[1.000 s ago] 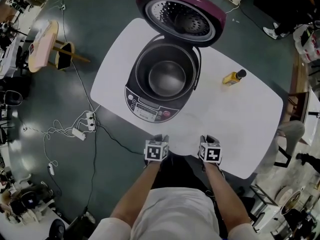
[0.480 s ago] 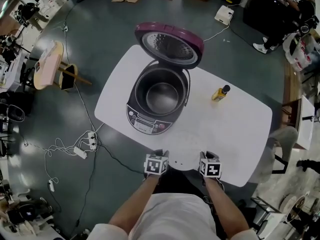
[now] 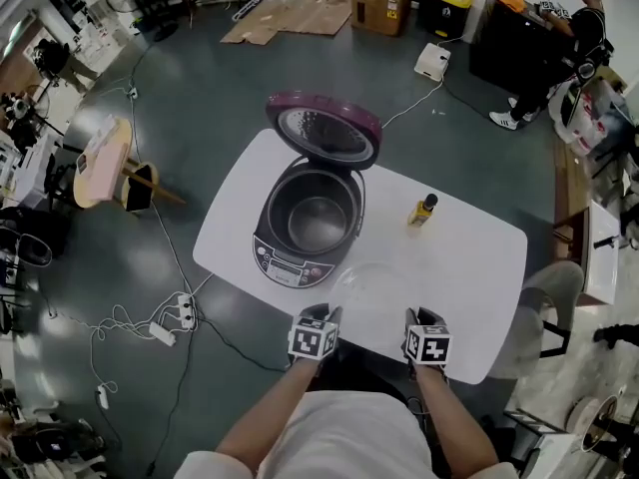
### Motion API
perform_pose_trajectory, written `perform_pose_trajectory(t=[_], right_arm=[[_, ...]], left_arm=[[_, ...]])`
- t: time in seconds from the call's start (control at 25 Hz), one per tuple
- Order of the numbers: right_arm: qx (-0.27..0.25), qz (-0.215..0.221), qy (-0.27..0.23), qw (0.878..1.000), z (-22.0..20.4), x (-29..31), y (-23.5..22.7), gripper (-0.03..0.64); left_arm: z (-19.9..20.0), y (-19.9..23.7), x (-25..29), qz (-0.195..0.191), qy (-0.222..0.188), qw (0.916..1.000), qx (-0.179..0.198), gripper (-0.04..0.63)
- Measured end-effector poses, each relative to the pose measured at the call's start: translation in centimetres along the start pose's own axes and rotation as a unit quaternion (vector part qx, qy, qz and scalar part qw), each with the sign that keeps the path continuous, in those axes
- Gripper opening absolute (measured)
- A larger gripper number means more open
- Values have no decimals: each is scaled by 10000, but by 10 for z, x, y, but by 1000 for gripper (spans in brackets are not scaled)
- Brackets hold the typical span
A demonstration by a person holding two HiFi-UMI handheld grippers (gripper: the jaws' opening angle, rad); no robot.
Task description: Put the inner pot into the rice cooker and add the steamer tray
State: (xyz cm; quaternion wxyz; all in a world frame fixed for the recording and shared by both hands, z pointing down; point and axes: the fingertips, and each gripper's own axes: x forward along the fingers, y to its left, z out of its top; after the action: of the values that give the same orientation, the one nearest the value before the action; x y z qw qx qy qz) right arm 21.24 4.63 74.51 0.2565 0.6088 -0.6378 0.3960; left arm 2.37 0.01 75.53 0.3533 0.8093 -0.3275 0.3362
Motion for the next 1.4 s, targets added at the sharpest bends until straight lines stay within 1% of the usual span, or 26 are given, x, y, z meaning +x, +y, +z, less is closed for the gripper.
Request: perform_pose_trajectory(t=[0.16, 0.32, 0.48, 0.68, 0.84, 1.0, 1.16, 1.4], right_arm=[[-78, 13, -250, 9997, 28, -14, 4, 72], [-38, 110, -490, 9987, 57, -23, 12, 71], [-99, 122, -724, 9972, 85, -30, 27, 66], [-276, 140, -988, 9946, 124, -32, 52, 66], [-264, 77, -1085, 9937, 149, -28, 69, 66], [-293, 1, -1104, 9935, 169, -14, 87, 67], [-262, -101, -1146, 9930, 187, -4, 103, 68], [-280, -126, -1039, 9941, 211, 30, 134, 75]], left_arm=[[27, -3, -13, 47, -221, 9997, 123, 87], [55, 0, -28, 103, -487, 9983, 304, 87], [78, 8, -45, 164, -676, 9970, 331, 87], [108, 30, -65, 190, -960, 9946, 348, 87], [133, 51, -73, 118, -1100, 9931, 381, 86], [153, 75, -76, 72, -1107, 9924, 541, 87], [172, 97, -78, 105, -1029, 9902, 940, 96], [197, 144, -77, 90, -840, 9904, 1093, 97]])
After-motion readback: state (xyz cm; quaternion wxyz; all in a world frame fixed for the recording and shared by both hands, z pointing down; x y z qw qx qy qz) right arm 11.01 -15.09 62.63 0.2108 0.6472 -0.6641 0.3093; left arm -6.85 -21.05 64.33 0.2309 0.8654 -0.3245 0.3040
